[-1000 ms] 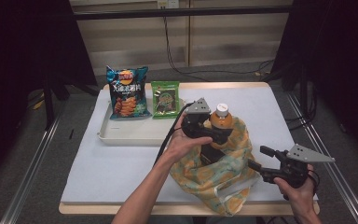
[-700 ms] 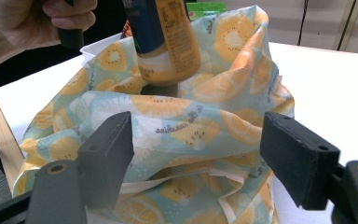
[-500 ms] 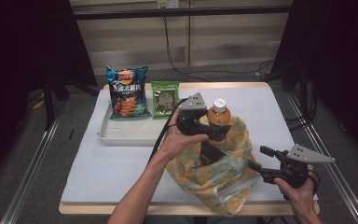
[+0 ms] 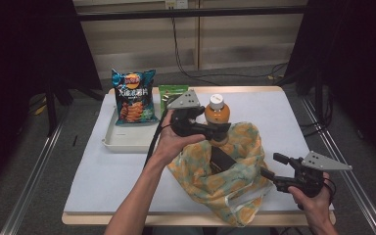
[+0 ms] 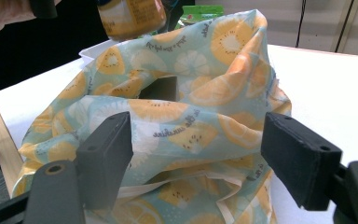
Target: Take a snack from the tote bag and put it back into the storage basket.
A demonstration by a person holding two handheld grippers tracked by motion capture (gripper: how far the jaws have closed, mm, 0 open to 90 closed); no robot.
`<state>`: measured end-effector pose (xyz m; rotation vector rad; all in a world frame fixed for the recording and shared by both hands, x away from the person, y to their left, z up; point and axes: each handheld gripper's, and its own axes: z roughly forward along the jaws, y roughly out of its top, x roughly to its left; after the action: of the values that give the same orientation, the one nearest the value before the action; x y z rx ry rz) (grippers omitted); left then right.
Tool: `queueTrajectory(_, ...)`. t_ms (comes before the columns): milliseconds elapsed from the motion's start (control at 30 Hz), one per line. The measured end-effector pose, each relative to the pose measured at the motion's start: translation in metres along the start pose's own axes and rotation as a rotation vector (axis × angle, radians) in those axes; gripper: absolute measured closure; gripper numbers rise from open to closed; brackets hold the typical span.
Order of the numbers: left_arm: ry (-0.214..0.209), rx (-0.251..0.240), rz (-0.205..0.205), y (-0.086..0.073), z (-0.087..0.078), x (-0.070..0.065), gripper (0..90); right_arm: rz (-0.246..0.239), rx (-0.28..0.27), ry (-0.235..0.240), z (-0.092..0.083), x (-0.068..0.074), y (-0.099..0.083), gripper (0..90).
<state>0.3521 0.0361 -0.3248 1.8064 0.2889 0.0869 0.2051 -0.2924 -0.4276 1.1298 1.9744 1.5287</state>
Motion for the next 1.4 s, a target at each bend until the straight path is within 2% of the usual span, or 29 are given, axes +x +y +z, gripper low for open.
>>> queueTrajectory(67,-0.006,-0.008,0.003,0.001,-0.006,0.002,33.2,-0.001,0.0,0.002,0.0,0.0,0.0,24.3)
queueTrajectory(167,-0.008,0.007,0.016,0.002,-0.015,0.006,33.2,-0.001,0.002,0.003,0.001,0.0,0.0,24.2)
queueTrajectory(433,0.054,0.025,0.02,-0.004,-0.04,0.019,33.2,0.002,0.006,0.007,0.002,0.001,0.0,23.7)
queueTrajectory(733,0.094,0.031,-0.013,-0.017,-0.063,0.032,33.1,0.005,0.005,0.001,0.002,0.001,0.0,23.2)
queueTrajectory(800,0.116,0.034,-0.026,-0.024,-0.069,0.038,33.1,0.003,0.005,-0.002,0.002,0.001,0.0,23.2)
queueTrajectory(833,0.114,0.033,-0.023,-0.026,-0.071,0.04,33.1,0.003,0.004,-0.002,0.002,0.001,0.0,23.1)
queueTrajectory(967,0.148,0.052,-0.033,-0.033,-0.075,0.049,33.1,0.0,0.003,-0.003,0.003,0.001,0.0,23.0)
queueTrajectory(1133,0.162,0.047,-0.047,-0.043,-0.078,0.062,33.1,-0.007,0.012,0.012,0.004,0.002,0.0,21.9)
queueTrajectory(1233,0.158,0.038,-0.049,-0.049,-0.078,0.067,33.1,-0.006,0.013,0.016,0.004,0.003,-0.001,21.8)
queueTrajectory(1267,0.152,0.039,-0.039,-0.051,-0.077,0.069,33.1,-0.006,0.013,0.016,0.004,0.003,-0.001,21.8)
queueTrajectory(1300,0.145,0.044,-0.026,-0.054,-0.076,0.071,33.1,-0.003,0.015,0.013,0.004,0.003,-0.001,21.7)
queueTrajectory(1400,0.153,0.084,-0.035,-0.063,-0.071,0.077,33.1,-0.005,0.012,0.014,0.004,0.002,-0.001,21.7)
